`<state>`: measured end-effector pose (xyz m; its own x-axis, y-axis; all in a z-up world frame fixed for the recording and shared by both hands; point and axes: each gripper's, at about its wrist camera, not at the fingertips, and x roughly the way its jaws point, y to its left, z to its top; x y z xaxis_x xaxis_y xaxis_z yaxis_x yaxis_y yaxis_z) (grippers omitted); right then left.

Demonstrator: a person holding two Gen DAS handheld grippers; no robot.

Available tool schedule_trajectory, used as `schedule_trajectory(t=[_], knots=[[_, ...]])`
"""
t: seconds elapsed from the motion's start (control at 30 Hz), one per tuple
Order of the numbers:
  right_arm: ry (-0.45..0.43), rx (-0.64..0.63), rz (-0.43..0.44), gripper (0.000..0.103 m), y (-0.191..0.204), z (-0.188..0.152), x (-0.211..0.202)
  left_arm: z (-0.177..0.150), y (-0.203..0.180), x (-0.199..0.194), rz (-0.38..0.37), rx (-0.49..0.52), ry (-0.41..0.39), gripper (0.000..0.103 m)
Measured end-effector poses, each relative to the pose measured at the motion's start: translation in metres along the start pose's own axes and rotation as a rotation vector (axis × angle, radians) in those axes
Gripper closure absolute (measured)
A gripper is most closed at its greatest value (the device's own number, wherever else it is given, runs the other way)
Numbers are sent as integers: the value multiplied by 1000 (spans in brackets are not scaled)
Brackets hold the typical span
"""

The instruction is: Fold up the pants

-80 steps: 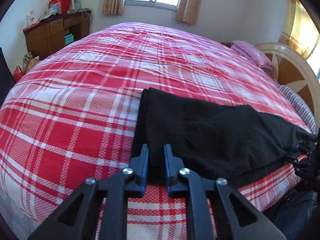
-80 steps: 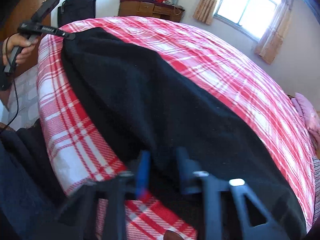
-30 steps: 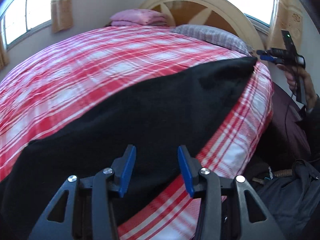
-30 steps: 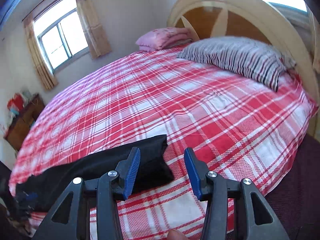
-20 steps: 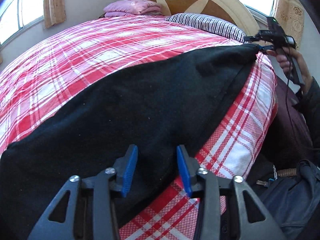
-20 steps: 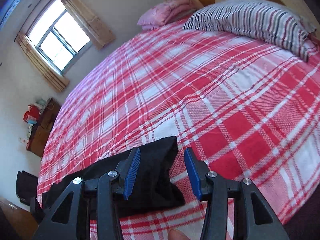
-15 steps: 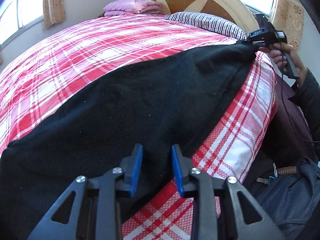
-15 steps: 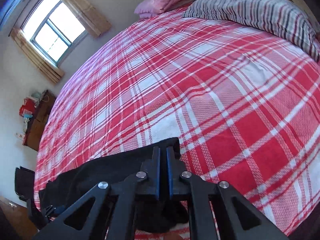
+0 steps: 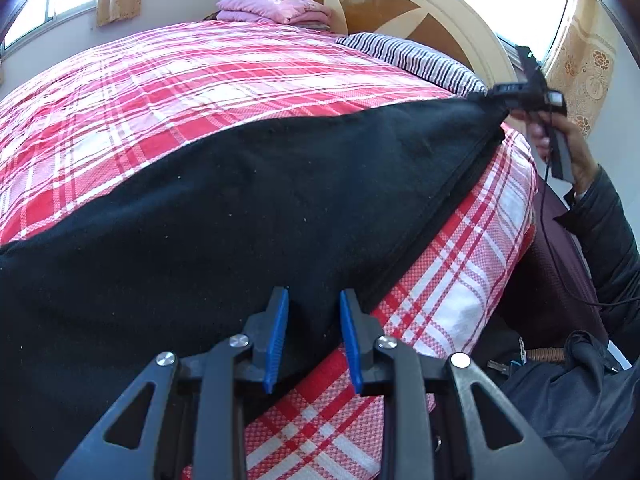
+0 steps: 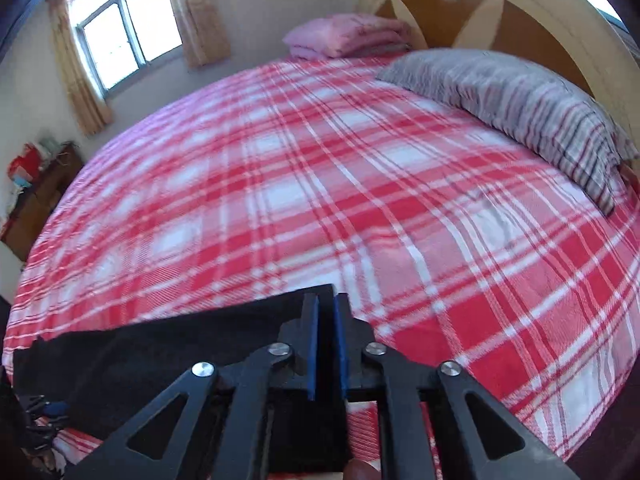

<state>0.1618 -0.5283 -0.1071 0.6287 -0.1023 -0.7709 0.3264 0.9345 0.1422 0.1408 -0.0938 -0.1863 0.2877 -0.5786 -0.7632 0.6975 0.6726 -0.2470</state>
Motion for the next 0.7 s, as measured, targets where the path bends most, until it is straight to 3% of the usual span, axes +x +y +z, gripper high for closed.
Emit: schedule_trajectory(t=[0.07, 0.27, 0.43, 0.53, 0.63, 0.7], knots=[[-4, 53, 45, 70, -15, -13, -6, -2, 2, -1, -8, -10, -4, 75], [-27, 151, 89, 69, -48, -42, -37, -2, 5, -1, -18, -26, -7, 75], [-38, 180, 114, 69, -60, -23, -34, 2, 4, -3, 0, -21, -1, 75], [15, 231, 202, 69, -62, -3, -7, 10, 0, -8, 26, -9, -15, 75], [124, 223, 289, 69, -48, 10, 30, 22, -4, -9, 32, 0, -21, 75], [152, 160, 269, 90, -31, 11, 41, 30, -9, -6, 27, 14, -14, 75]])
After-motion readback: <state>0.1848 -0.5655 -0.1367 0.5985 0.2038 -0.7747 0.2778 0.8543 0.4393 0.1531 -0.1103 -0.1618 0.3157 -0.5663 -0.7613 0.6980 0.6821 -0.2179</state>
